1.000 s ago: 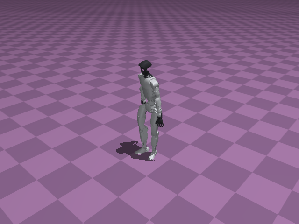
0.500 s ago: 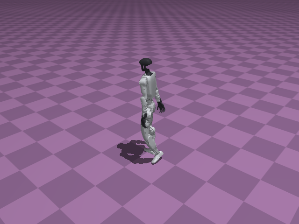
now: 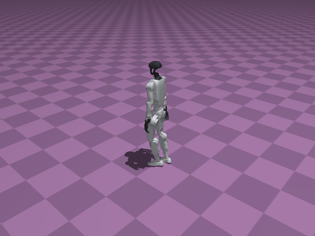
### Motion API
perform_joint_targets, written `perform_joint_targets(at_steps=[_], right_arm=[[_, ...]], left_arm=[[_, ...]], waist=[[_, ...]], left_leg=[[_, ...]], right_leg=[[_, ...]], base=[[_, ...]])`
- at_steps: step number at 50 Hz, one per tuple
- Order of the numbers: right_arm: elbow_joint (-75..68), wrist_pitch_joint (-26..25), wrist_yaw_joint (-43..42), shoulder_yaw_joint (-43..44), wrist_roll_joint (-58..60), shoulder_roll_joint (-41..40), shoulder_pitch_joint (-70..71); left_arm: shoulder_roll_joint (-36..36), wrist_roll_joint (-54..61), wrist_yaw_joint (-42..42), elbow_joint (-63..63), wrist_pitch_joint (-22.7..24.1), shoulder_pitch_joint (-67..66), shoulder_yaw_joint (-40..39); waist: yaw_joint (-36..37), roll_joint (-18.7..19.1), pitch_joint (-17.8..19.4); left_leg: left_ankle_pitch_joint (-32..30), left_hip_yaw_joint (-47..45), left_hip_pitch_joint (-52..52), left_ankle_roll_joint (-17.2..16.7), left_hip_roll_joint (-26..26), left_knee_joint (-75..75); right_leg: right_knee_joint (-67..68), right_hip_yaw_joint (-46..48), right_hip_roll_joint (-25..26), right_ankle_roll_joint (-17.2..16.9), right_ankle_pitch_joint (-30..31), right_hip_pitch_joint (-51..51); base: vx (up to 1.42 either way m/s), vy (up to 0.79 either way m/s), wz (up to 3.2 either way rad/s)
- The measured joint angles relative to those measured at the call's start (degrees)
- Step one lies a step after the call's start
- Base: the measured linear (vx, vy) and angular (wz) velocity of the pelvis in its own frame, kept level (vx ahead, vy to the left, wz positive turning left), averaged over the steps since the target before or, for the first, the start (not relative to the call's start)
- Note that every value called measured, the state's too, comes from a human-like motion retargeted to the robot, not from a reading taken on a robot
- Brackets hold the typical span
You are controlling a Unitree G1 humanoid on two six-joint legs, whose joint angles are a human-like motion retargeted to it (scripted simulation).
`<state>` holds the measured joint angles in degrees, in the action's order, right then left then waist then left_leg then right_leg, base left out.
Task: In place motions
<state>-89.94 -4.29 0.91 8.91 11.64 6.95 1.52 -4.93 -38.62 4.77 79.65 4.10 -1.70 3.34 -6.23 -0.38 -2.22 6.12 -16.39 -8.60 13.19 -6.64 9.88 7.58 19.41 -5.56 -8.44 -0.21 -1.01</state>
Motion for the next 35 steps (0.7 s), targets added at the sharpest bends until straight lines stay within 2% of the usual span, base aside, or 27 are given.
perform_joint_targets(at_steps=[3, 5, 7, 10, 11, 12, 13, 15, 17, 20, 22, 24, 26, 28, 31, 35], right_arm=[[-0.1, 0.0, -1.5, -0.9, 0.2, 0.2, -0.1], [-0.3, 0.0, -1.2, -1.1, 0.0, 0.4, 0.0], [-0.3, 0.0, -0.6, -0.9, -0.4, 0.5, -0.1], [-0.7, -0.3, -0.9, -1.2, -2.7, 0.6, -0.1], [-0.7, -0.2, -1.1, -1.3, -3.2, 0.6, 0.0], [-0.5, -0.2, -1.1, -1.5, -3.5, 0.6, 0.2], [-0.2, 0.0, -1.0, -1.7, -3.4, 0.5, 0.5], [0.9, 0.1, -0.4, -2.1, -2.6, 0.4, 1.4], [2.7, 0.2, 0.1, -2.2, -1.4, 0.4, 2.5], [6.0, 0.8, 0.3, -2.2, 0.5, 1.1, 3.9], [8.0, 0.8, -0.3, -2.5, 1.1, 1.5, 4.4], [9.4, 0.7, -1.3, -2.3, 1.2, 1.5, 4.6], [10.0, 1.0, -2.2, -1.9, 0.4, 1.4, 4.4], [9.8, 1.5, -2.3, -1.6, -0.7, 1.5, 4.1], [8.2, 1.8, -1.0, -0.7, -0.6, 1.7, 3.0], [4.2, 1.3, -0.4, 0.7, 2.6, 1.3, 1.4]], left_arm=[[-1.0, 0.1, -0.8, 0.1, 0.3, -0.1, -0.2], [-1.6, -0.1, -1.1, 0.4, 0.5, -0.1, -0.8], [-1.8, 0.2, 0.0, 1.2, 0.1, -0.1, -2.2], [-1.6, 2.2, 1.6, 2.5, -0.9, -0.5, -4.2], [-1.6, 3.1, 1.6, 2.9, -1.2, -0.5, -4.6], [-1.7, 3.9, 1.6, 3.3, -1.4, -0.5, -5.0], [-1.8, 4.5, 1.5, 3.6, -1.7, -0.5, -5.4], [-2.1, 5.3, 1.9, 4.0, -2.2, -0.1, -6.2], [-2.2, 6.1, 3.3, 4.2, -2.4, 0.6, -6.5], [-1.7, 8.5, 5.3, 4.5, -2.5, 1.4, -6.4], [-1.1, 10.6, 5.7, 4.8, -2.4, 1.3, -7.0], [-0.5, 12.6, 6.0, 5.2, -2.8, 1.5, -7.6], [0.3, 14.0, 6.7, 5.2, -3.0, 1.7, -8.8], [1.3, 15.8, 7.8, 5.2, -2.8, 2.0, -10.1], [2.7, 19.5, 8.9, 5.1, -2.3, 2.7, -11.8], [3.1, 22.7, 8.9, 5.2, -2.1, 3.7, -13.1]], waist=[[-2.0, 0.1, 0.4], [-2.3, -0.2, 1.1], [-1.9, -0.6, 1.9], [-2.9, -1.5, 3.5], [-2.9, -1.7, 4.0], [-2.5, -1.8, 4.5], [-1.5, -1.9, 5.0], [2.4, -2.2, 5.5], [5.7, -2.4, 6.0], [7.7, -2.1, 6.5], [8.4, -1.7, 6.4], [6.6, -0.9, 5.8], [4.1, -0.4, 5.2], [2.7, -0.6, 5.0], [1.1, -2.2, 4.7], [1.8, -4.1, 1.7]], left_leg=[[-0.9, 5.7, -1.2, -0.3, -0.7, 0.7], [-1.8, 8.5, -1.4, -0.4, -1.2, 0.7], [-2.8, 11.7, -1.3, -0.8, -2.1, 0.6], [-4.5, 17.9, -1.3, -1.7, -3.9, 0.6], [-5.3, 19.9, -1.3, -2.1, -4.5, 0.4], [-6.0, 21.6, -1.4, -2.6, -5.0, 0.1], [-6.7, 22.9, -1.5, -3.1, -5.2, -0.4], [-7.5, 23.2, -2.6, -3.8, -5.3, -1.4], [-8.2, 24.1, -4.5, -3.9, -5.8, -2.3], [-6.5, 22.7, -7.5, -3.2, -5.4, -3.4], [-3.5, 6.9, -8.1, -6.2, 0.2, -4.4], [-1.9, -5.5, -7.8, -10.9, 4.7, -5.0], [-2.8, -17.4, -6.8, -15.5, 8.3, -5.2], [-5.6, -30.4, -4.5, -18.6, 11.4, -5.0], [-9.7, -42.3, -0.7, -18.4, 12.8, -3.6], [-13.9, -47.7, -2.0, -15.1, 14.2, -0.1]], right_leg=[[2.9, -1.4, -0.4, -0.9, 1.5, -0.3], [4.8, -8.7, 0.4, -1.0, 2.6, -0.9], [6.3, -20.1, 2.2, -1.7, 2.9, -1.5], [6.3, -33.7, 3.9, -4.5, 1.8, -0.4], [5.9, -35.5, 4.2, -5.7, 1.3, 0.4], [5.4, -35.9, 4.2, -6.0, 0.8, 1.0], [4.7, -33.3, 3.9, -4.6, 0.1, 1.3], [2.6, -19.8, 0.3, -0.6, -0.2, 1.4], [2.2, -19.4, 1.7, -0.1, -1.3, 0.9], [1.7, -10.8, -0.1, -0.9, -2.3, 0.0], [1.5, -7.5, 0.6, -1.3, -3.1, 0.1], [0.9, -0.8, 0.8, -2.0, -3.6, 0.4], [-0.1, 6.6, 0.8, -2.9, -3.9, 1.2], [-0.9, 13.2, 0.1, -4.0, -4.0, 2.4], [-2.4, 22.7, -0.8, -6.0, -3.7, 5.0], [-4.4, 30.9, 0.5, -6.6, -1.1, 3.6]], base=[[0.00, 0.02, 1.77], [-0.02, 0.02, 1.80], [-0.03, -0.01, 1.89], [-0.04, -0.02, 2.52], [-0.09, 0.00, 2.49], [-0.12, 0.01, 2.16], [-0.17, 0.01, 1.71], [-0.27, 0.01, 1.21], [-0.38, -0.02, 1.53], [-0.37, -0.01, 2.35], [-0.30, 0.00, 2.53], [-0.28, 0.01, 3.32], [-0.22, -0.04, 3.79], [-0.21, 0.03, 3.67], [-0.13, 0.02, 3.63], [-0.06, -0.01, 3.09]])
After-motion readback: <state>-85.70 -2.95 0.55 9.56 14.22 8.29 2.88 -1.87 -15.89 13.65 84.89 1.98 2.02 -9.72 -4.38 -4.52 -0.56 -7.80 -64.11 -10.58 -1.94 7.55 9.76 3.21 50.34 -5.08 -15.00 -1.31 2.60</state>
